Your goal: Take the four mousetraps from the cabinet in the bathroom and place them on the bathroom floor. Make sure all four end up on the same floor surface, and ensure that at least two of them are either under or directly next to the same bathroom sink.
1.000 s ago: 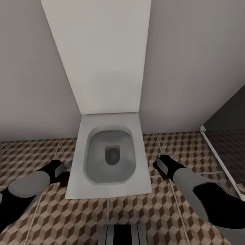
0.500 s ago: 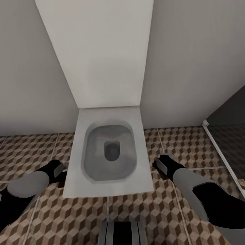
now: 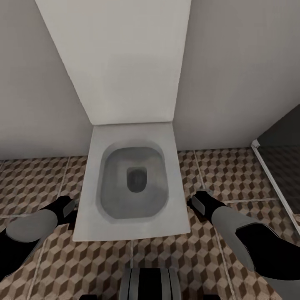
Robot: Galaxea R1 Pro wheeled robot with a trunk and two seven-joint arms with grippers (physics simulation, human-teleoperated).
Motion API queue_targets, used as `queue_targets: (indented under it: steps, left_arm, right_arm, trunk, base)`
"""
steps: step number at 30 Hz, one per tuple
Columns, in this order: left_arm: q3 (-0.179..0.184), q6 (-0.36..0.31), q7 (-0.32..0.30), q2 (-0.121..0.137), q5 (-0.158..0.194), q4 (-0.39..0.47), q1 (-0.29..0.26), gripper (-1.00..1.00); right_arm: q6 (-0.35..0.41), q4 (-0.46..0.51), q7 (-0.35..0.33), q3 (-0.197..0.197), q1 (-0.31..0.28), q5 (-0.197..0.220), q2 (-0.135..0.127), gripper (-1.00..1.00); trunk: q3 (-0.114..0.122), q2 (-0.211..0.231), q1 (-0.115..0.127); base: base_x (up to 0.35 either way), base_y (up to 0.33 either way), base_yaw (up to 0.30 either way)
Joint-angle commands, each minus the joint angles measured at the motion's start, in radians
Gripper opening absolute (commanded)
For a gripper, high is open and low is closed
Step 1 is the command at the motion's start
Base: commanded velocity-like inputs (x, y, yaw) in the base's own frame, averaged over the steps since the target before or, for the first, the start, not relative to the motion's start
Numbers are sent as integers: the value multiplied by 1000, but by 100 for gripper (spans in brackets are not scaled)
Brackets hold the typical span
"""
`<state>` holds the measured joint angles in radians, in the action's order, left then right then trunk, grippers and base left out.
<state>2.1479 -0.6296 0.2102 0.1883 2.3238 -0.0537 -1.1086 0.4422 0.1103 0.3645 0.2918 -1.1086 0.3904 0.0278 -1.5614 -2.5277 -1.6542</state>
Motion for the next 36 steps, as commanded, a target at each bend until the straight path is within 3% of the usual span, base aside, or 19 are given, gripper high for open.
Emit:
queue_targets:
  steps: [1,10,29,36]
  left_arm:
    - [4,-3,3,2,11,0,0,-100]
    - [4,-5,3,24,9,0,0,-100]
    - [6,-5,3,31,6,-1,0,-100]
    - [6,-6,4,32,6,-1,0,-100]
  right_arm:
    - [4,2,7,9,0,12,0,-100]
    - [3,3,7,9,0,10,-3,-100]
    - [1,3,7,9,0,9,-2,-100]
    - [1,7,7,9,0,7,-1,-100]
  trunk:
    - [-5,-1,0]
    - [-39,-3,-4]
    - [-113,-7,-13]
    - [-113,-7,-13]
  base:
    - [0,0,0]
    - [0,0,0]
    - [0,0,0]
    - [0,0,0]
